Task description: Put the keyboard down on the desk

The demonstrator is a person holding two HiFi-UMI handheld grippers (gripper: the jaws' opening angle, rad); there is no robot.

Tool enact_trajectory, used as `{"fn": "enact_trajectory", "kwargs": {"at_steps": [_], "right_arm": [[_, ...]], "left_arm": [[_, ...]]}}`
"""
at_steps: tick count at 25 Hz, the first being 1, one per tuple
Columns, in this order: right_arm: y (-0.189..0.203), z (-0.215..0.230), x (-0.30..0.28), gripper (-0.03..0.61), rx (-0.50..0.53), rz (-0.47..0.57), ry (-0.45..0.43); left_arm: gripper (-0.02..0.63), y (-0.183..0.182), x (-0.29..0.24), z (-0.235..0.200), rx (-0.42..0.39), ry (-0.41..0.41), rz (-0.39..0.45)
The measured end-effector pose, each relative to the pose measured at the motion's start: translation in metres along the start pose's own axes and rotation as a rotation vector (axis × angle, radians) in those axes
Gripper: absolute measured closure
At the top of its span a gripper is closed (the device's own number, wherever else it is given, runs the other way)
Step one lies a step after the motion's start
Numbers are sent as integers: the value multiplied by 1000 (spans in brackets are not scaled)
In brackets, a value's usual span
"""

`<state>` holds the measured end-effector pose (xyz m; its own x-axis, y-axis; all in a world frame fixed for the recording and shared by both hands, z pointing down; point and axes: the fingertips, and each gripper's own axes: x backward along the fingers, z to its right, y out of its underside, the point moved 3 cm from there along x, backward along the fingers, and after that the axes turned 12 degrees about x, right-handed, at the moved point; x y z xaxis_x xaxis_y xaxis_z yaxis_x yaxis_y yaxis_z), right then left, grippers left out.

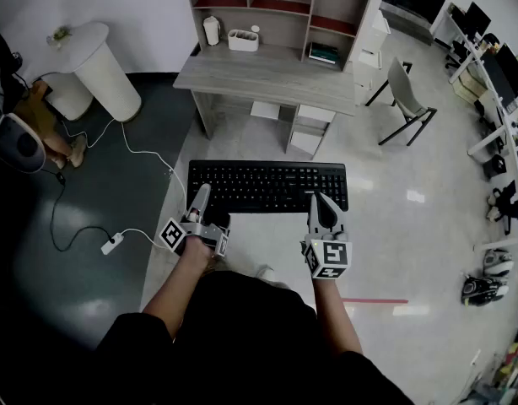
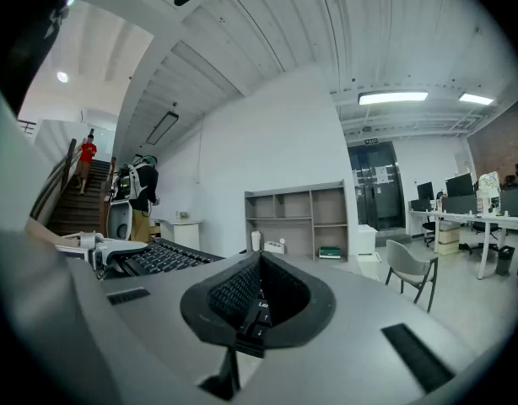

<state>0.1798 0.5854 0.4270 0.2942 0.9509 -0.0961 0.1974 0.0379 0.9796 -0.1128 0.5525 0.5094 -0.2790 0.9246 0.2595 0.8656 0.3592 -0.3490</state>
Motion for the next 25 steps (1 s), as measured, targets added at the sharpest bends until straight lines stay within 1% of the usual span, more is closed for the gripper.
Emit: {"fn": "enact_trajectory", "kwargs": {"at_steps": [3,5,7,12,15,18,25], "right_arm": [[22,-4,9,566,-11,-12,5],[19,-2,14,566,-51,24,1],[17,0,17,566,-68,50,-5],[22,3,8,565,-59,40,-13],[23,2,-2,566,-45,25,-7],[28,5,-17,566,-14,0,10],[37,18,-86,566,20,-73,23]], "left_arm": [[517,2,10,0,-9,-9,14],[517,4,11,0,-12,-10,19],[517,6,10,0,-18,-4,18],[517,-1,1,0,-9,13,39],[517,-10,-12,-3,5,14,52],[517,-19,-31,-10,15,10,44],[517,-53,-98,-30,27,4,6]]}}
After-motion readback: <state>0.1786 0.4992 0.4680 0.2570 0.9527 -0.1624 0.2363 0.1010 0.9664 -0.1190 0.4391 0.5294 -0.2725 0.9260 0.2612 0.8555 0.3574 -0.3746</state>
